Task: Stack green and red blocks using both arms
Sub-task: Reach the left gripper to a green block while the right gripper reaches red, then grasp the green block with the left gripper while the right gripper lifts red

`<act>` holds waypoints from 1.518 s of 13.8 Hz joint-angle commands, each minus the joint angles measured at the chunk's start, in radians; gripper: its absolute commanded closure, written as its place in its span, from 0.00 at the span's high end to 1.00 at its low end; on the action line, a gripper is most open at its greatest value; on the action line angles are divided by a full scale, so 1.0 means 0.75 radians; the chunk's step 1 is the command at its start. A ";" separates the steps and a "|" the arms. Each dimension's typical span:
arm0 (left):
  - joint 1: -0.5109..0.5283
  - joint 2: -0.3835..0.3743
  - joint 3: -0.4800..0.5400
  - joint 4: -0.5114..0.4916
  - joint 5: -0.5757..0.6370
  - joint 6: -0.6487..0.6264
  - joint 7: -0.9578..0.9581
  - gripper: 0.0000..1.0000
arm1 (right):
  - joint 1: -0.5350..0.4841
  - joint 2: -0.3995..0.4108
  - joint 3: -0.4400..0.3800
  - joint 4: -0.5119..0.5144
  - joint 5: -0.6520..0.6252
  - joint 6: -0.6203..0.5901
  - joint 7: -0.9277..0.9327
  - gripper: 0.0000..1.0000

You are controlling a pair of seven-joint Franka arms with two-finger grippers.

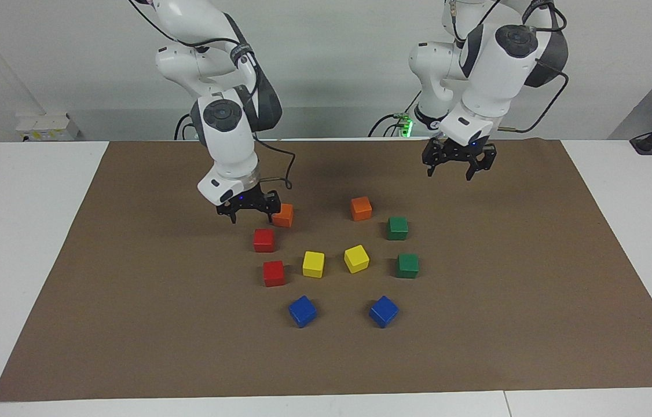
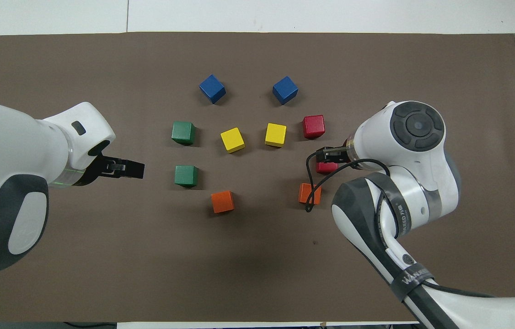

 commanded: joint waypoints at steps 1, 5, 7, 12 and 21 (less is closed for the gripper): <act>-0.048 0.058 0.021 -0.024 -0.022 0.062 -0.014 1.00 | -0.001 0.034 -0.002 -0.010 0.016 0.057 0.021 1.00; -0.097 0.151 0.021 -0.036 -0.047 0.171 -0.143 1.00 | -0.001 0.077 -0.002 -0.045 0.016 0.149 0.019 1.00; -0.112 0.183 0.021 -0.054 -0.047 0.240 -0.163 1.00 | 0.001 0.091 -0.002 -0.045 0.016 0.165 0.019 1.00; -0.177 0.259 0.021 -0.136 -0.047 0.412 -0.267 1.00 | 0.013 0.150 -0.002 -0.045 0.016 0.227 0.023 1.00; -0.199 0.418 0.025 -0.181 -0.047 0.633 -0.290 1.00 | 0.011 0.187 -0.006 -0.028 -0.002 0.211 0.005 0.00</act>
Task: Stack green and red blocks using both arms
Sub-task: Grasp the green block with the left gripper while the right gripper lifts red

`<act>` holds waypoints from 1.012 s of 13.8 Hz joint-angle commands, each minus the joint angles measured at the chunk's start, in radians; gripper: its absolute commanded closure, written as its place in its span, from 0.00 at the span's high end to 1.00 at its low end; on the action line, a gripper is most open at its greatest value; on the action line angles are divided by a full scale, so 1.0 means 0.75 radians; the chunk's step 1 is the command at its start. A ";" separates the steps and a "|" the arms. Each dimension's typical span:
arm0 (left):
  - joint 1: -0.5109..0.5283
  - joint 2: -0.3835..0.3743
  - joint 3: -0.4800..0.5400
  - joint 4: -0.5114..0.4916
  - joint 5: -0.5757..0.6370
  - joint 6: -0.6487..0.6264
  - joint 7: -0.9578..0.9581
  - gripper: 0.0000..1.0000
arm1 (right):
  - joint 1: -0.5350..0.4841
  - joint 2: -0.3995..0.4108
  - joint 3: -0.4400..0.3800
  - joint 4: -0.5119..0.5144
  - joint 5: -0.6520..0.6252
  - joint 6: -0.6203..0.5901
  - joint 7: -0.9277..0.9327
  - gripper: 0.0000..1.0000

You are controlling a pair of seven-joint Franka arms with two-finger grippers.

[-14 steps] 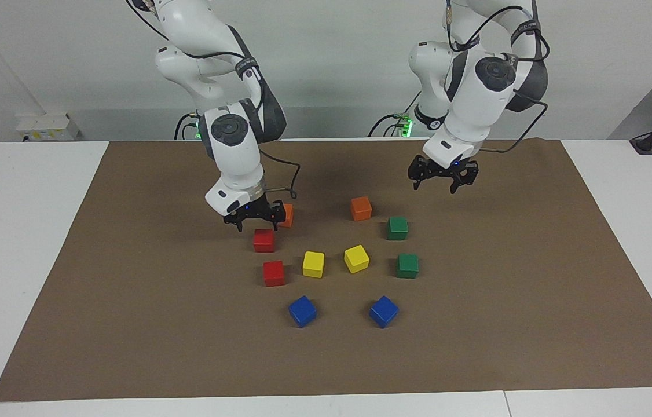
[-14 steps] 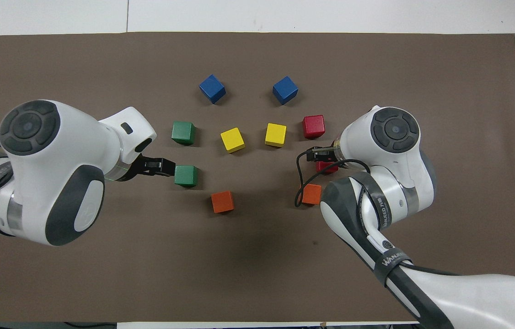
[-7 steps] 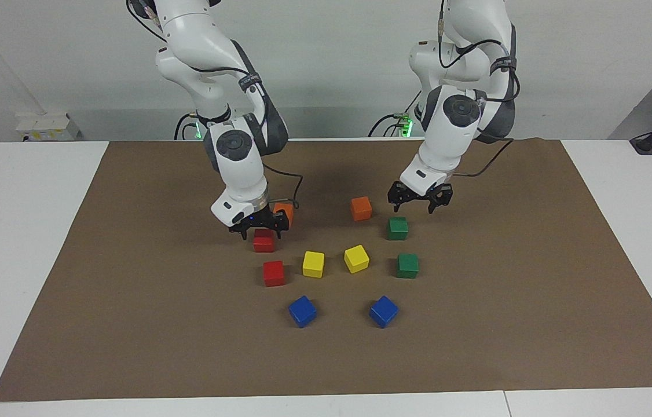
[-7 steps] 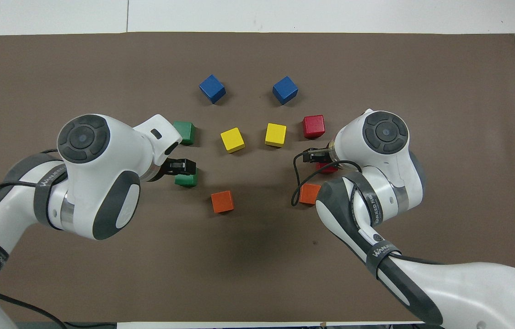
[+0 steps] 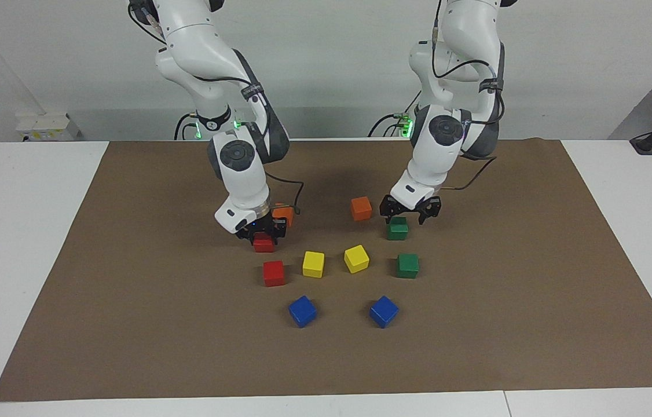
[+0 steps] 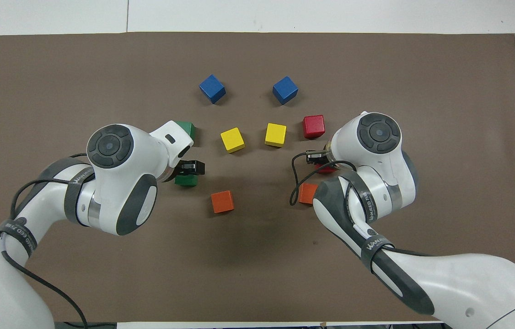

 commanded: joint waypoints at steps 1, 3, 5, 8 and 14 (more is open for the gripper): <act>-0.050 0.069 0.022 -0.016 -0.018 0.100 -0.038 1.00 | -0.012 -0.015 -0.003 0.025 -0.004 -0.057 -0.002 0.00; -0.056 0.090 0.022 -0.014 -0.016 0.108 -0.038 1.00 | -0.042 -0.034 -0.005 0.113 -0.006 -0.189 -0.038 0.00; -0.056 0.090 0.024 -0.016 -0.012 0.092 -0.034 1.00 | -0.156 -0.038 -0.005 0.201 -0.006 -0.276 -0.213 0.00; -0.056 0.084 0.024 -0.035 -0.010 0.078 -0.034 1.00 | -0.310 -0.034 -0.005 0.230 -0.006 -0.266 -0.488 0.00; -0.054 0.084 0.026 -0.031 -0.004 0.069 -0.026 0.63 | -0.500 -0.009 -0.003 0.203 -0.006 -0.217 -0.746 0.00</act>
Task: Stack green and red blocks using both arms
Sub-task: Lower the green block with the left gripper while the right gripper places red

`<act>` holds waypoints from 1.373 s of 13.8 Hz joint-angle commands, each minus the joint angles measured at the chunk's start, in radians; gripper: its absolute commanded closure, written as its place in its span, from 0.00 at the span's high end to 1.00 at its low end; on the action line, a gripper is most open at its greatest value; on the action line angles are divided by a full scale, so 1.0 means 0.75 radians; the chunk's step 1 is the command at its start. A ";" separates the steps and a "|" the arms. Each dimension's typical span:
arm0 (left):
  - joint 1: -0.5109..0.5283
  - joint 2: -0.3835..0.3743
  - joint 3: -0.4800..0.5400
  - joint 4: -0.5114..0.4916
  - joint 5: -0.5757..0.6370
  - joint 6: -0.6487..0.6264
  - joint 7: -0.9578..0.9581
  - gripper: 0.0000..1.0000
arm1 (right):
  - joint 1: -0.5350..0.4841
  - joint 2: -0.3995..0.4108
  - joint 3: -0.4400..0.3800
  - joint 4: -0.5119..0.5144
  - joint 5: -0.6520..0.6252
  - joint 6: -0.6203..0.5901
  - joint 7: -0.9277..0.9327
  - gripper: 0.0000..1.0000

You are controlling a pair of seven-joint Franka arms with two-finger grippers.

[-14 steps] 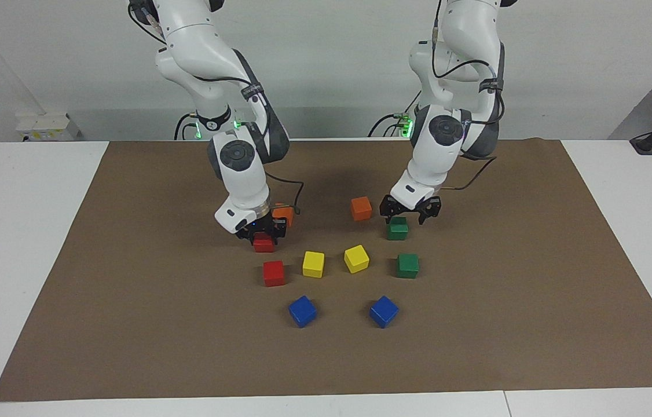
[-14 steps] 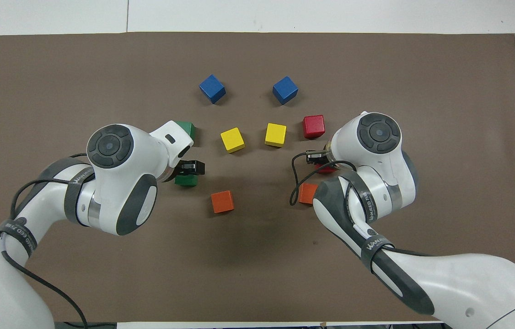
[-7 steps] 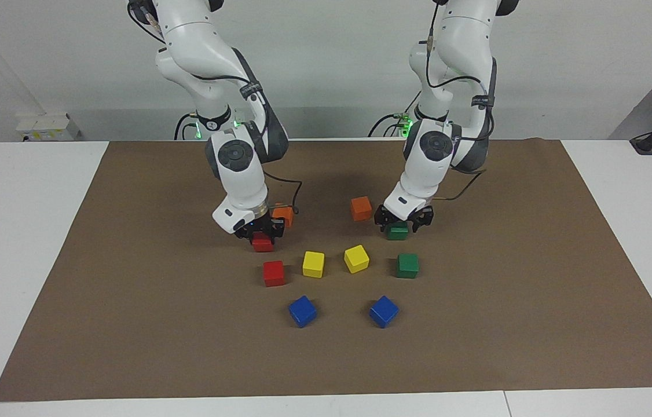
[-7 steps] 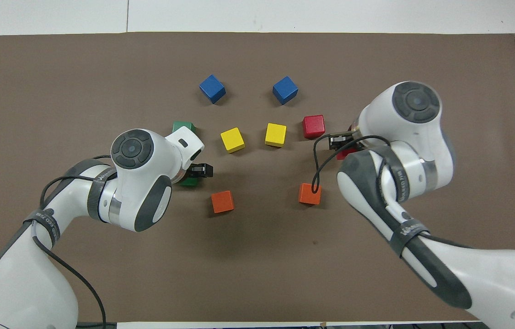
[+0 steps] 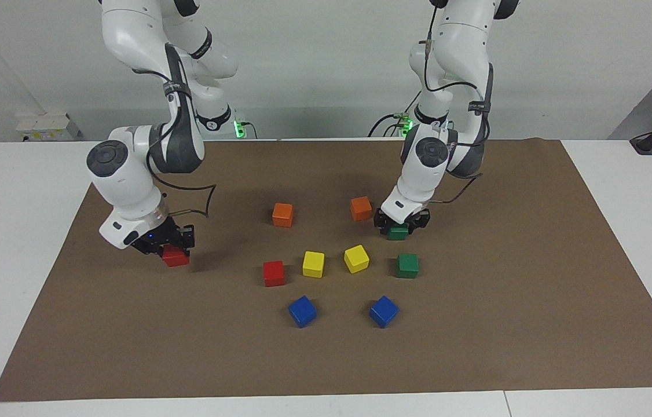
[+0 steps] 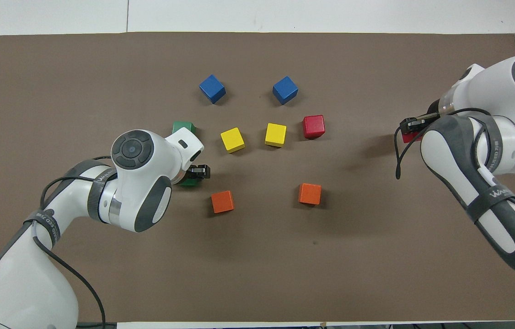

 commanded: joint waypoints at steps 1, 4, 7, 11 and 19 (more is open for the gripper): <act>-0.027 -0.017 0.026 -0.020 -0.004 -0.009 -0.002 0.50 | -0.041 0.012 0.020 -0.017 -0.003 0.037 -0.059 0.00; -0.029 -0.019 0.026 -0.024 -0.002 -0.029 -0.004 0.01 | -0.059 0.016 0.018 -0.068 -0.003 0.106 -0.071 0.00; -0.010 -0.033 0.028 -0.010 -0.002 -0.037 -0.002 0.00 | -0.068 0.026 0.018 -0.080 -0.003 0.112 -0.080 0.00; 0.104 -0.131 0.040 0.135 -0.002 -0.282 0.028 0.00 | -0.080 0.049 0.016 -0.109 -0.003 0.190 -0.086 0.00; 0.648 -0.316 0.042 0.226 -0.004 -0.612 0.798 0.00 | -0.084 0.059 0.014 -0.162 -0.054 0.280 -0.069 0.00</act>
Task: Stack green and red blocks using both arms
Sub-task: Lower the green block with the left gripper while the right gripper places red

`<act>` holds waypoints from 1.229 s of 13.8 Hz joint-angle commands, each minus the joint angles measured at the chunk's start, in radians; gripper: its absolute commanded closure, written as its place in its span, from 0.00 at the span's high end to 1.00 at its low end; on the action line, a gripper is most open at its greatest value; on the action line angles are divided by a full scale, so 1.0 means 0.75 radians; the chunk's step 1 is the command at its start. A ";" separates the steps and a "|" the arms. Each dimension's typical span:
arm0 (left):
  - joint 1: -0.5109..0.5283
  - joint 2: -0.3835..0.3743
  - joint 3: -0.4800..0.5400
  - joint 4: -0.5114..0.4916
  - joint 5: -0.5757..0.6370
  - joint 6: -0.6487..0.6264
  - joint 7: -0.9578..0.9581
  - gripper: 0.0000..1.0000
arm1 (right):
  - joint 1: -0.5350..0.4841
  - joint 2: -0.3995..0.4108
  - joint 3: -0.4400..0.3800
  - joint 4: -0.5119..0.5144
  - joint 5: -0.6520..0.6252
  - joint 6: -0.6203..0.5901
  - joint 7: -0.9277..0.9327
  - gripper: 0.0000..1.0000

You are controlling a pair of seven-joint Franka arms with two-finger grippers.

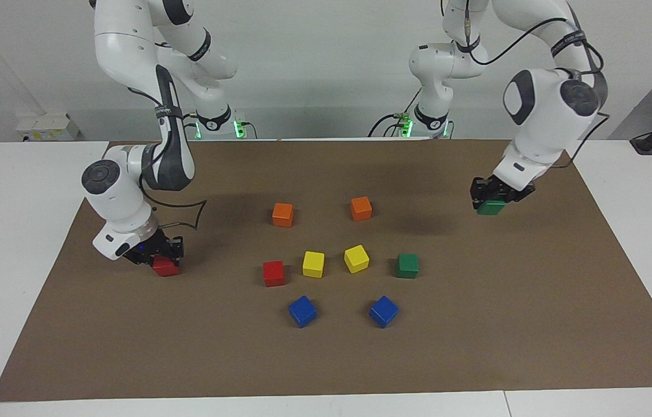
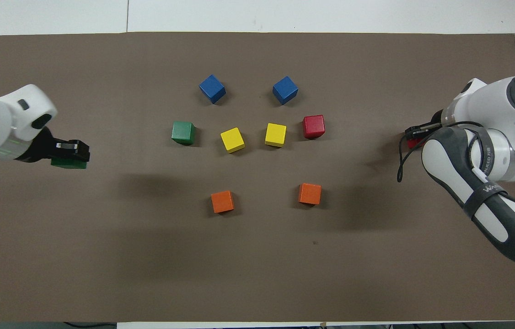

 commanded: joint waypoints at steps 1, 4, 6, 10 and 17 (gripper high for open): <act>0.169 -0.031 -0.015 -0.068 -0.003 0.024 0.262 0.00 | -0.023 -0.007 0.015 -0.038 -0.013 0.056 -0.025 0.00; 0.245 -0.054 -0.013 -0.250 -0.003 0.271 0.371 0.00 | -0.021 -0.007 0.015 -0.038 -0.013 0.054 -0.019 0.18; 0.247 -0.048 -0.013 -0.375 -0.003 0.457 0.371 0.00 | -0.025 -0.007 0.015 -0.036 -0.013 0.050 -0.021 1.00; 0.247 0.011 -0.013 -0.429 -0.003 0.562 0.375 0.00 | -0.023 -0.050 0.015 0.005 -0.015 -0.050 -0.029 1.00; 0.243 0.150 -0.013 -0.447 -0.003 0.775 0.371 0.00 | 0.226 0.007 0.021 0.463 -0.011 -0.511 0.340 1.00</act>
